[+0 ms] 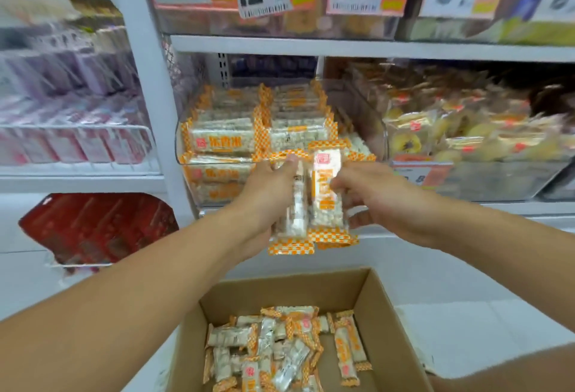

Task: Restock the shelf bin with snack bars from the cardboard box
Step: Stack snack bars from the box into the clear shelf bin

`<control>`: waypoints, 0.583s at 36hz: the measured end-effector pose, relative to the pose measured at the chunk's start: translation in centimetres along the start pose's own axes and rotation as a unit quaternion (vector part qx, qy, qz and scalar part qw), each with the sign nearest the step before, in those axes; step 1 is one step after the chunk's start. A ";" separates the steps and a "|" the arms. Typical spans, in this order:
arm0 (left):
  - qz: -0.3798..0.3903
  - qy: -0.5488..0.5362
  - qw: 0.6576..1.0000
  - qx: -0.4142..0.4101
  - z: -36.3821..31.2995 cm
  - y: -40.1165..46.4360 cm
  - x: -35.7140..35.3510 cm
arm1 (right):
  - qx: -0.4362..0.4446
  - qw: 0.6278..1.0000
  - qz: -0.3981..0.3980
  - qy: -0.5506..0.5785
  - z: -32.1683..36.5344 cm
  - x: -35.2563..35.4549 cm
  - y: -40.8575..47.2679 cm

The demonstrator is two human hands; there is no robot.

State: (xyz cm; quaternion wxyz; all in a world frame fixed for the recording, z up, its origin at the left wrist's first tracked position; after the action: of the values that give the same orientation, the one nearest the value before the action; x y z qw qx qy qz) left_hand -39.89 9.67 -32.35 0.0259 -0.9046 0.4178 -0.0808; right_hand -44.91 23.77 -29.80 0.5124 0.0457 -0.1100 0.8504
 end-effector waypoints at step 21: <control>0.130 -0.268 0.952 0.078 -4.8 -0.4 -2.0 | 0.154 0.951 -0.118 -0.239 6.8 3.8 2.6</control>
State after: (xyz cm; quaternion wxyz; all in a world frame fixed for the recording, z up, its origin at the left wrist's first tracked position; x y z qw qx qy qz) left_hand -41.73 11.55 -27.84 0.2172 -0.8262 0.5016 0.1361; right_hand -49.27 24.27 -22.88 0.5547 0.3391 -0.0909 0.7544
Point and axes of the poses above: each hand's wrist, its own y-axis towards the middle knuckle, its own x-axis out of the back of the hand, z = x × y, the point moved 8 cm from there along y, towards the middle knuckle, and after that the axes turned 12 degrees about -z, right-handed, at the moved point
